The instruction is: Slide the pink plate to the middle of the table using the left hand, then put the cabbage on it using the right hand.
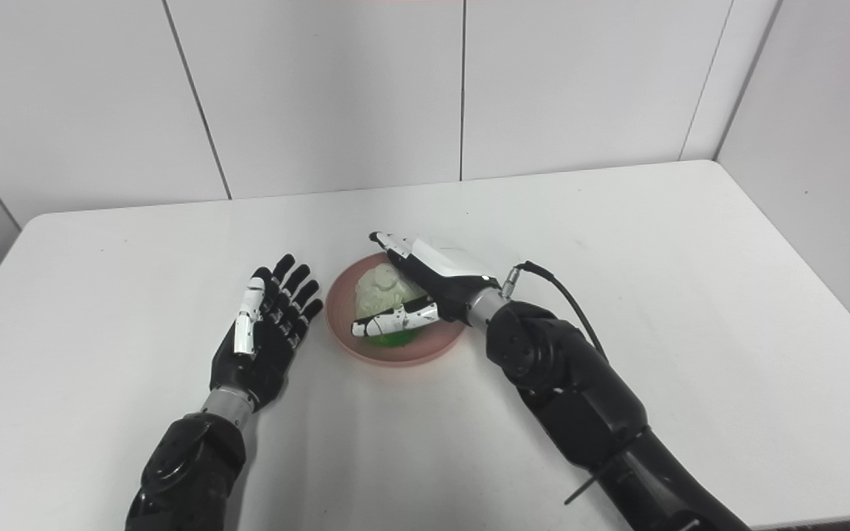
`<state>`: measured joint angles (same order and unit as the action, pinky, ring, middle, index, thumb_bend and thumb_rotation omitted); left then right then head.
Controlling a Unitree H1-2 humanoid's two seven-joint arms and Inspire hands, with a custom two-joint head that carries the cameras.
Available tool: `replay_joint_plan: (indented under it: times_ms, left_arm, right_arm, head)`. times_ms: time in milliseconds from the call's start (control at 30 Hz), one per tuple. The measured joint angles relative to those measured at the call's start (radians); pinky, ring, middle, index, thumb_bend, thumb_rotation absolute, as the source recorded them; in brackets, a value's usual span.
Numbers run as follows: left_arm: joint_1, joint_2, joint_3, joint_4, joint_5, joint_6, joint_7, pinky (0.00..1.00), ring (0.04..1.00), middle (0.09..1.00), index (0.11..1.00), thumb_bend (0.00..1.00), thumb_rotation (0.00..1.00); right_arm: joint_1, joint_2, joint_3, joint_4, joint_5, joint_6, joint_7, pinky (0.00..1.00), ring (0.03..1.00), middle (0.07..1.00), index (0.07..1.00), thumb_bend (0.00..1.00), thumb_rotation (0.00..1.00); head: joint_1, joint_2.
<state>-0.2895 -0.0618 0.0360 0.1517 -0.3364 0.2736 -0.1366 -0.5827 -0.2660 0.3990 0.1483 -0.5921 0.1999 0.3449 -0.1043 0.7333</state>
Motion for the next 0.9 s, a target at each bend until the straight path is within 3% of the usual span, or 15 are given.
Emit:
replay_joint_plan:
  times_ms: [233, 333, 500, 567, 600, 633, 700, 800, 900]
  left_arm:
    - [0.000, -0.001, 0.001, -0.001, 0.001, 0.000, 0.000, 1.00, 0.992, 0.993, 0.991, 0.35, 1.00]
    - [0.000, -0.002, 0.001, -0.003, 0.002, 0.000, 0.001, 1.00, 0.991, 0.993, 0.993, 0.34, 1.00]
    - [0.012, -0.001, -0.006, -0.036, 0.026, 0.000, 0.011, 1.00, 0.992, 0.998, 0.999, 0.35, 1.00]
    - [0.029, 0.003, -0.021, -0.064, 0.064, -0.001, 0.023, 0.98, 0.987, 0.999, 1.000, 0.36, 1.00]
    - [0.042, 0.006, -0.033, -0.080, 0.088, -0.005, 0.031, 0.98, 0.987, 0.999, 1.000, 0.36, 1.00]
    - [0.052, 0.010, -0.042, -0.086, 0.108, -0.017, 0.034, 0.99, 0.995, 1.000, 1.000, 0.37, 1.00]
    - [0.067, 0.020, -0.062, -0.104, 0.149, -0.035, 0.035, 1.00, 0.999, 1.000, 1.000, 0.41, 1.00]
    - [0.088, 0.062, -0.111, -0.124, 0.218, -0.075, 0.024, 1.00, 1.000, 1.000, 1.000, 0.45, 1.00]
    - [0.118, 0.099, -0.141, -0.174, 0.281, -0.109, 0.010, 1.00, 1.000, 1.000, 1.000, 0.46, 1.00]
  right_arm:
    - [0.007, 0.000, -0.058, -0.043, 0.022, -0.002, -0.032, 1.00, 1.000, 1.000, 1.000, 1.00, 0.79]
    - [0.020, 0.004, -0.091, -0.081, 0.039, -0.023, -0.070, 0.89, 0.992, 1.000, 1.000, 1.00, 0.77]
    - [0.081, 0.039, -0.194, -0.121, 0.084, -0.214, -0.275, 0.87, 0.928, 0.949, 0.960, 0.98, 0.77]
    - [0.115, 0.060, -0.240, -0.146, 0.105, -0.254, -0.342, 0.86, 0.926, 0.951, 0.965, 0.96, 0.90]
    - [0.137, 0.069, -0.263, -0.162, 0.116, -0.254, -0.364, 0.86, 0.929, 0.956, 0.970, 0.96, 0.93]
    - [0.156, 0.074, -0.279, -0.174, 0.135, -0.246, -0.365, 0.94, 0.971, 0.982, 0.988, 0.97, 0.97]
    - [0.204, 0.078, -0.305, -0.234, 0.212, -0.174, -0.316, 0.99, 0.994, 0.997, 0.998, 1.00, 0.99]
    - [0.276, 0.080, -0.334, -0.323, 0.342, -0.039, -0.220, 1.00, 1.000, 1.000, 1.000, 1.00, 1.00]
    - [0.360, 0.104, -0.370, -0.328, 0.439, -0.012, -0.206, 1.00, 1.000, 1.000, 1.000, 1.00, 1.00]
  head:
    - [-0.002, 0.000]
    - [-0.003, -0.002]
    - [-0.003, -0.005]
    - [-0.002, -0.005]
    - [0.003, -0.005]
    - [0.005, -0.005]
    - [0.003, -0.005]
    - [0.005, -0.003]
    - [0.011, 0.000]
